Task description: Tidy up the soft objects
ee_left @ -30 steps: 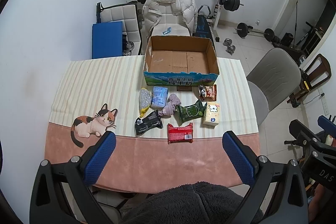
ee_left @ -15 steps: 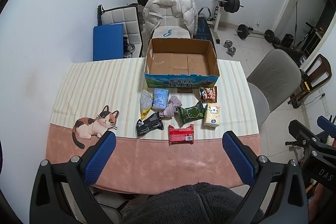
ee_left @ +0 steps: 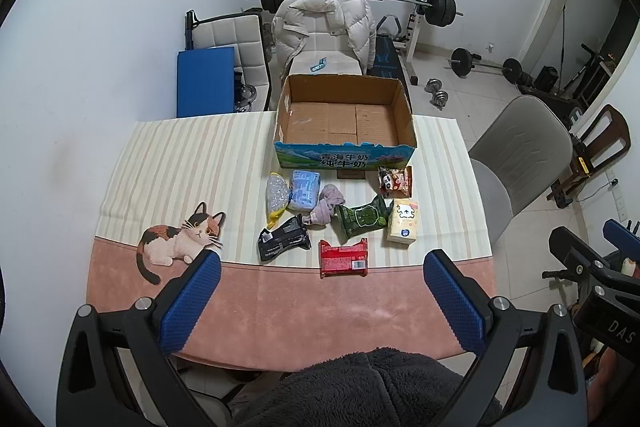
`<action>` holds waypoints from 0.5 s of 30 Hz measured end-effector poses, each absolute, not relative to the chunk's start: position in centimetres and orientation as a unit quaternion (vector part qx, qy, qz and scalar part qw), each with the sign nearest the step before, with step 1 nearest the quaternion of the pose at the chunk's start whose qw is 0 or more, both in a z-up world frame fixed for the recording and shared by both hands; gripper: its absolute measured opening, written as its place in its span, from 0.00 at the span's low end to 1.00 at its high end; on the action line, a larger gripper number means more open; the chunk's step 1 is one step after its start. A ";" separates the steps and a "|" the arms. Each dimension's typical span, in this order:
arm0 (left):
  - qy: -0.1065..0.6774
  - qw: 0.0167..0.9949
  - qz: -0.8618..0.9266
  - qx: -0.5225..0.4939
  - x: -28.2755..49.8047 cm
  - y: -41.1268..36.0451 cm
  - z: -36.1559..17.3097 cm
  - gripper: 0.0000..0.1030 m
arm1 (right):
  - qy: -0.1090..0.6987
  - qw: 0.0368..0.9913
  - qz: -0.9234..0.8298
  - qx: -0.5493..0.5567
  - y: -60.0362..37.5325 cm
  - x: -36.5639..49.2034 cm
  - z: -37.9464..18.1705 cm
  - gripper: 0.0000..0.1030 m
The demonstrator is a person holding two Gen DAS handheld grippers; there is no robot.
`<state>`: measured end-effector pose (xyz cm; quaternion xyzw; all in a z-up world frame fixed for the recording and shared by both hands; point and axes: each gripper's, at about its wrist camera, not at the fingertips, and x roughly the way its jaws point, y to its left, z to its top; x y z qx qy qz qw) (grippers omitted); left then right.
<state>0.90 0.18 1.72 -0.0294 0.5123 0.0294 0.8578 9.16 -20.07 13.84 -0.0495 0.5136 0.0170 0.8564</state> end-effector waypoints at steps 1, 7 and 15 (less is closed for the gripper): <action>0.512 0.858 0.029 -0.029 0.8 0.2 1.7 1.00 | 0.513 0.857 0.018 -0.049 -19.9 9.2 13.9 1.00; 0.513 0.857 0.029 -0.028 0.8 0.2 1.6 1.00 | 0.513 0.857 0.024 -0.045 -20.3 9.2 13.8 1.00; 0.511 0.858 0.033 -0.033 2.2 0.8 0.8 1.00 | 0.516 0.855 0.028 -0.039 -20.6 10.3 12.6 1.00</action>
